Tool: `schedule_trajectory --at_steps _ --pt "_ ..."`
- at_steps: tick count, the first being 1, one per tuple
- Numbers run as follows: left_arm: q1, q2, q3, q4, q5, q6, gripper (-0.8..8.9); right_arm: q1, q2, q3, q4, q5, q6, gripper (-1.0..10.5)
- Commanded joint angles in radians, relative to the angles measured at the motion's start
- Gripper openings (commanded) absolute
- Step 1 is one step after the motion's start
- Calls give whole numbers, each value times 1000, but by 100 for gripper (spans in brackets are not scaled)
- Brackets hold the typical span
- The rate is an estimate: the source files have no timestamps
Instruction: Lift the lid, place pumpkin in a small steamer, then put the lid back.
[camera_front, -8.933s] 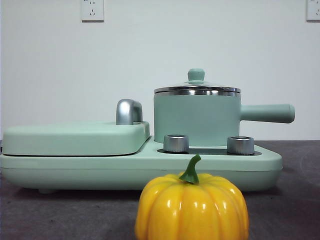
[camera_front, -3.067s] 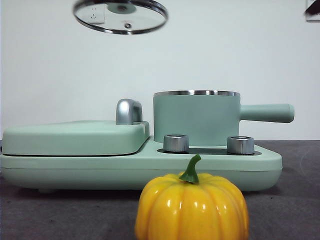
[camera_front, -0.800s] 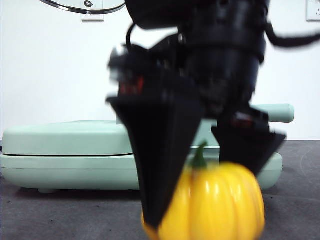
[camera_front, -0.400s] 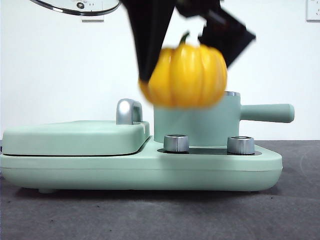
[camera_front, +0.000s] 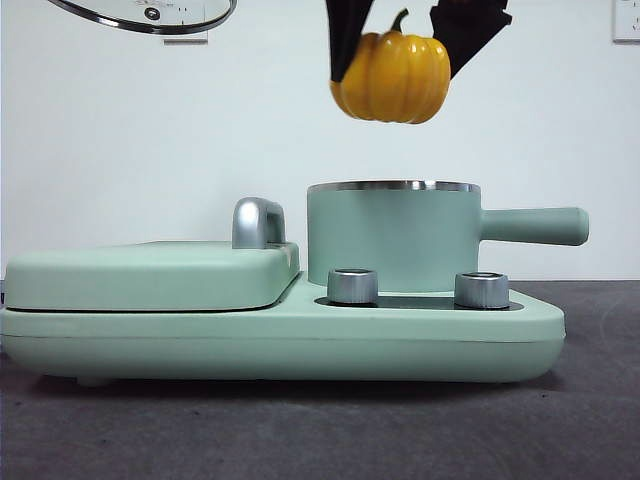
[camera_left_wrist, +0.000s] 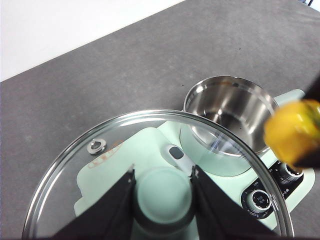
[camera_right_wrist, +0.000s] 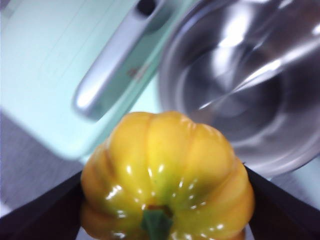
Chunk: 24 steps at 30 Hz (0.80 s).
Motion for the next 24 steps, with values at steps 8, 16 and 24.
schedule_trajectory --at_steps 8,16,24 --pt "-2 5 24 27 2 -1 26 -113 224 202 -5 -5 -79 331" --pt "-2 5 24 27 2 -1 26 -136 377 266 -3 -5 -91 331" --pt "-2 5 24 26 2 -1 26 -138 462 265 -5 -10 -91 331"
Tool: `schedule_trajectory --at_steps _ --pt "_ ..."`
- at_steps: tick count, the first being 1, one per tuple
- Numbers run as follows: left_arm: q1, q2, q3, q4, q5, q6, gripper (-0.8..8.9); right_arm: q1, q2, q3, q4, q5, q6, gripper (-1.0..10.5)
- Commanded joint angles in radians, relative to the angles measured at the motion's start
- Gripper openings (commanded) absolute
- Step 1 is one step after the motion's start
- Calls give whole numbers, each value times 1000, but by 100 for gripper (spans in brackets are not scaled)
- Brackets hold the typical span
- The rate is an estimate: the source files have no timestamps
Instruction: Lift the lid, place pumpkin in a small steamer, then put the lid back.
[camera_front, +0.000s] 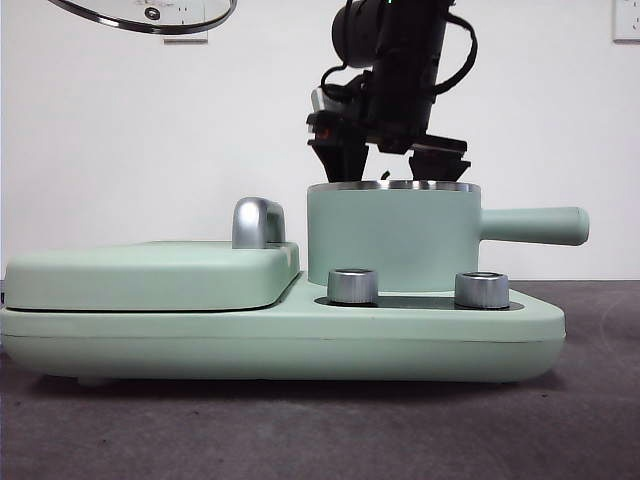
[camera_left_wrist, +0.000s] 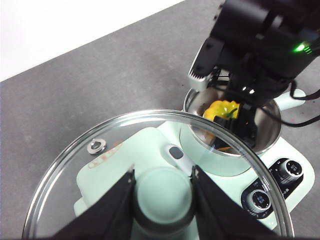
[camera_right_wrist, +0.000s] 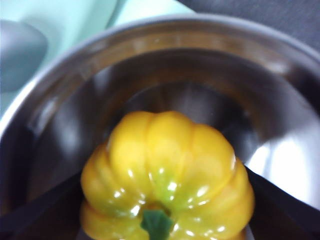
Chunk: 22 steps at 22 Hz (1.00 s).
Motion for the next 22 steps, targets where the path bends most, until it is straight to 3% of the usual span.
schedule_trajectory --at_steps 1,12,17,22 --pt "-2 5 24 25 2 -1 26 4 36 29 -1 -3 -11 331" --pt "-2 5 24 22 2 -1 26 4 89 29 -24 -2 -10 331" --pt "-2 5 24 21 2 -1 26 3 89 33 -19 10 -10 537" --pt "-2 5 24 21 2 -1 26 3 87 101 -56 9 -11 541"
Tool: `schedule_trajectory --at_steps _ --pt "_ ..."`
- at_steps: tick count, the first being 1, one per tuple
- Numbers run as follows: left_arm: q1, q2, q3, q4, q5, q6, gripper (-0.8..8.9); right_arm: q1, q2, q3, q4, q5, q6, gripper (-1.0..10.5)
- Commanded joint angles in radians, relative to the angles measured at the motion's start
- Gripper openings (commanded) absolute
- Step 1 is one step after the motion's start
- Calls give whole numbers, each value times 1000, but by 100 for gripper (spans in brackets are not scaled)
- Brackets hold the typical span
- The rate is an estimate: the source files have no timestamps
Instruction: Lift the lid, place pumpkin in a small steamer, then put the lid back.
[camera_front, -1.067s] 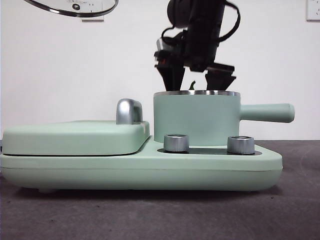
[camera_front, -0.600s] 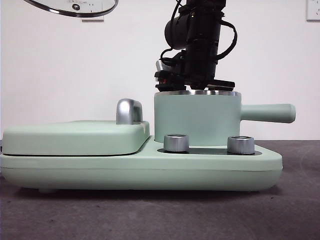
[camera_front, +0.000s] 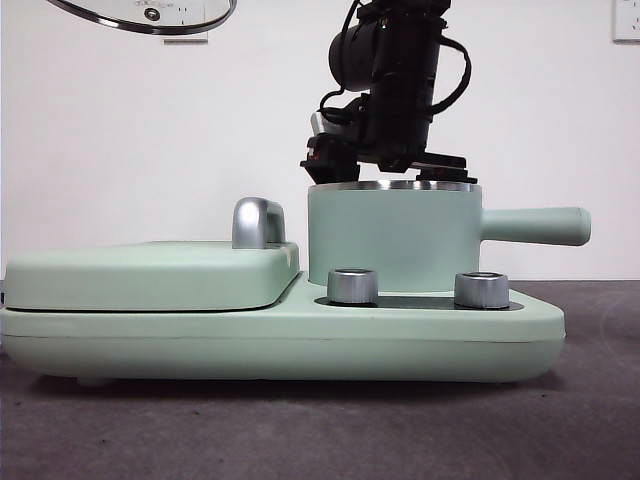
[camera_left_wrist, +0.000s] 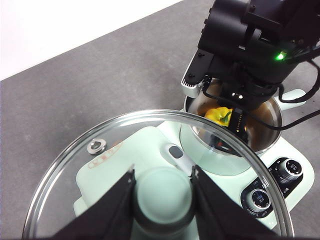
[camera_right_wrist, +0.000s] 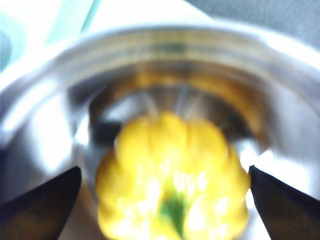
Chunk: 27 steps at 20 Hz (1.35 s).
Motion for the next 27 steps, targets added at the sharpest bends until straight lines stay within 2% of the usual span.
schedule_trajectory --at_steps 1,6,13,20,22,24,27 --pt "-2 6 24 25 2 -1 26 10 29 87 -36 0 -8 541" --pt "-2 37 24 40 2 -23 26 10 20 294 -189 -3 -2 541" --pt "-5 87 24 50 2 -27 26 10 -224 234 -191 -13 3 541" --pt "-26 132 24 64 2 -27 26 19 -657 -134 -174 10 2 540" --pt "-43 150 24 77 3 -27 26 34 -810 -285 -83 1 9 540" --pt "-69 177 24 84 3 -27 26 62 -972 -451 11 1 57 540" --pt "-122 229 24 121 3 -23 26 106 -1215 -690 143 52 103 537"
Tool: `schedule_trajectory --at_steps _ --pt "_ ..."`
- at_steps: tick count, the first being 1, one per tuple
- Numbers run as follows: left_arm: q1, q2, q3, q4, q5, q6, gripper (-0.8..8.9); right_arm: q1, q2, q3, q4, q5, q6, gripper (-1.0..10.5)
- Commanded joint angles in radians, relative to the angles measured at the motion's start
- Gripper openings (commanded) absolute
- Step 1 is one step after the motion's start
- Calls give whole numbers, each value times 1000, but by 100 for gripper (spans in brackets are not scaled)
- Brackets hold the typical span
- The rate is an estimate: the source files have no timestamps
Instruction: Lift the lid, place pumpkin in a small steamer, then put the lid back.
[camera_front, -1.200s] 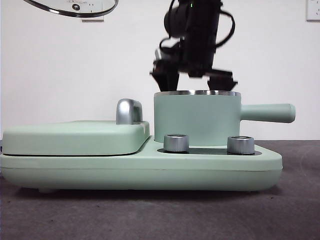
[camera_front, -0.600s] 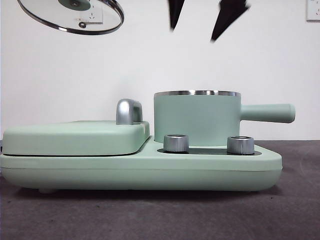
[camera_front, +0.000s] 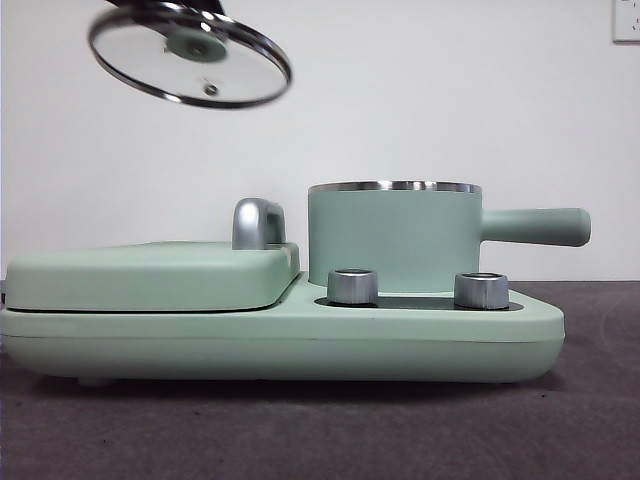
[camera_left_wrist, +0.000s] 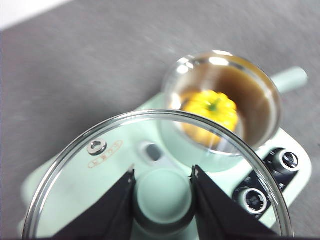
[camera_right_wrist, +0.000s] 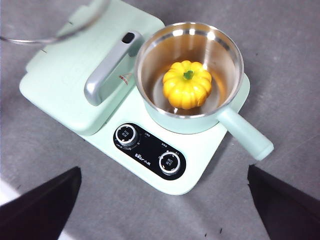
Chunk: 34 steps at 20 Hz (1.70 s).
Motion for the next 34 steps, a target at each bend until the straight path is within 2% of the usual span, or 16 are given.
schedule_trajectory --at_steps 1,2,5,8,11,16,21,34 --pt "-41 40 24 65 3 1 26 38 -146 -140 82 26 68 537" --pt "-60 58 24 94 3 0 26 55 -225 -209 116 27 92 537" --pt "-105 107 24 179 3 0 25 74 -410 -348 135 63 102 537" --pt "-148 163 24 274 3 0 24 74 -557 -453 140 25 149 537" --pt "-188 217 24 378 3 0 24 74 -645 -510 142 2 151 536" --pt "-211 294 24 513 3 3 24 73 -674 -517 143 -5 175 536" --pt "-211 354 24 581 4 3 15 73 -675 -517 143 -6 201 536" --pt "-222 402 24 609 41 3 15 73 -675 -517 143 -5 220 536"
